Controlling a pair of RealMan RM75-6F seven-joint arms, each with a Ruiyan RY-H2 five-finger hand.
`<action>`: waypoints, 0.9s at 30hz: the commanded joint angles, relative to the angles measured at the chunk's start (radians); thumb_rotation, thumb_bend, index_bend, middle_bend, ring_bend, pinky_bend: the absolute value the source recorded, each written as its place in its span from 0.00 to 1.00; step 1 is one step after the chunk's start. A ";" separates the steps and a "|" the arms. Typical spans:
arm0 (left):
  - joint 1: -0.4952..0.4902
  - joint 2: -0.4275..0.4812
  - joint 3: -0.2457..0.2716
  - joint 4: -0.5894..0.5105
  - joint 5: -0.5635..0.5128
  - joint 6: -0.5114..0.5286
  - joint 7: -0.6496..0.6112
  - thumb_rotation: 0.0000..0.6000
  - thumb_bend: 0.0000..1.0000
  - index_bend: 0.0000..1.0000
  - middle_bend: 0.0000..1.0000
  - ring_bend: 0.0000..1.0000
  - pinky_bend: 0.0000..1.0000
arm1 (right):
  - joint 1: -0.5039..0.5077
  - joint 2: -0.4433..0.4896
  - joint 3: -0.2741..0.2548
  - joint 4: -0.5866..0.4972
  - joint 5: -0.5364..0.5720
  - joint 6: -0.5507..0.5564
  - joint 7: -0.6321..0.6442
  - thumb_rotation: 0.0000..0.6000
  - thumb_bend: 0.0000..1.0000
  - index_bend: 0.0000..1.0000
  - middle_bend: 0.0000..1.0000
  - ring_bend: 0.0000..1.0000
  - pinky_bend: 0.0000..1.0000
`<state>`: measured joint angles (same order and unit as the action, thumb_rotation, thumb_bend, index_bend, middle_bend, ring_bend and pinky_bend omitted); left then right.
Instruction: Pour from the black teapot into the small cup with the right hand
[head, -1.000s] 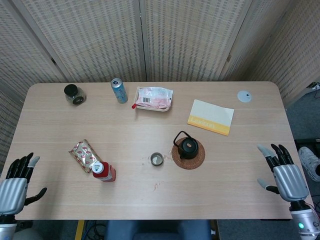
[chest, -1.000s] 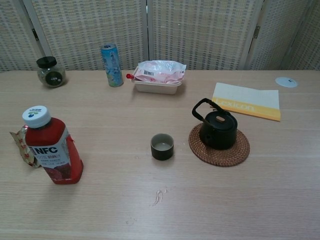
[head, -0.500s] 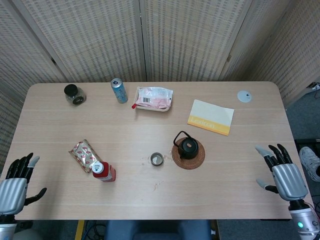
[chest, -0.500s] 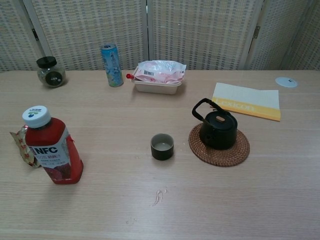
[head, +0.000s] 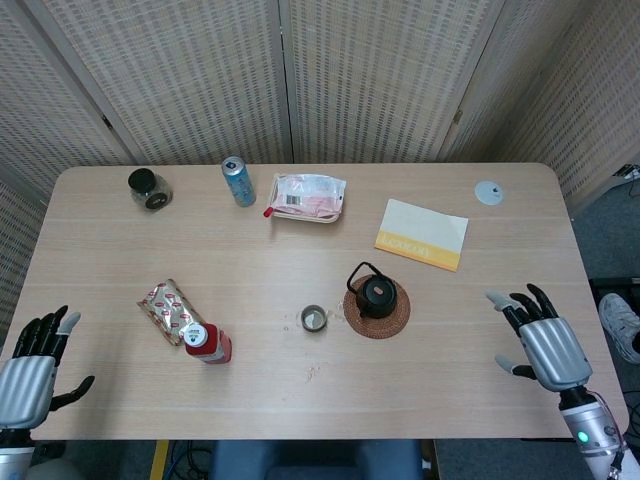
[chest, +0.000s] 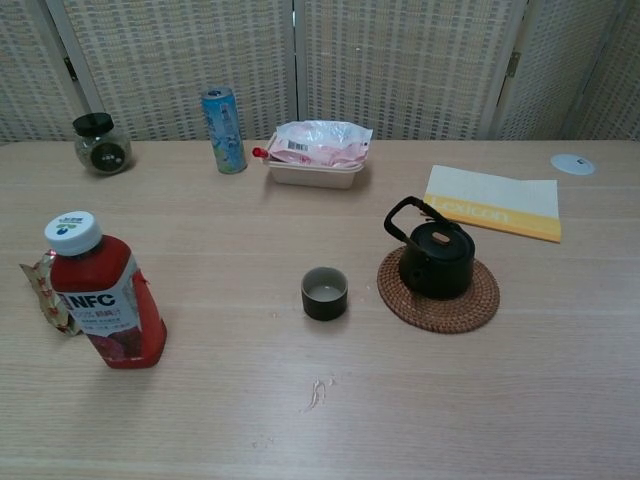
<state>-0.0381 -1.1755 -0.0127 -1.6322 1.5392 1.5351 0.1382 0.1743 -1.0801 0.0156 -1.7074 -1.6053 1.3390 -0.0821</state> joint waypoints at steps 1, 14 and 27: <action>0.001 0.000 0.000 -0.001 0.000 0.001 0.001 1.00 0.21 0.02 0.00 0.00 0.00 | 0.042 0.020 0.006 -0.040 0.011 -0.062 -0.025 1.00 0.00 0.15 0.27 0.16 0.08; 0.008 0.003 0.004 -0.005 -0.005 0.005 0.007 1.00 0.21 0.03 0.00 0.00 0.00 | 0.212 0.036 0.068 -0.126 0.069 -0.272 -0.085 1.00 0.00 0.15 0.20 0.10 0.08; 0.014 0.007 0.007 -0.016 -0.005 0.009 0.019 1.00 0.21 0.03 0.00 0.00 0.00 | 0.383 -0.038 0.136 -0.099 0.210 -0.452 -0.146 1.00 0.00 0.15 0.21 0.10 0.08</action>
<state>-0.0250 -1.1691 -0.0062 -1.6479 1.5348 1.5437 0.1564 0.5441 -1.1049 0.1444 -1.8144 -1.4062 0.9001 -0.2179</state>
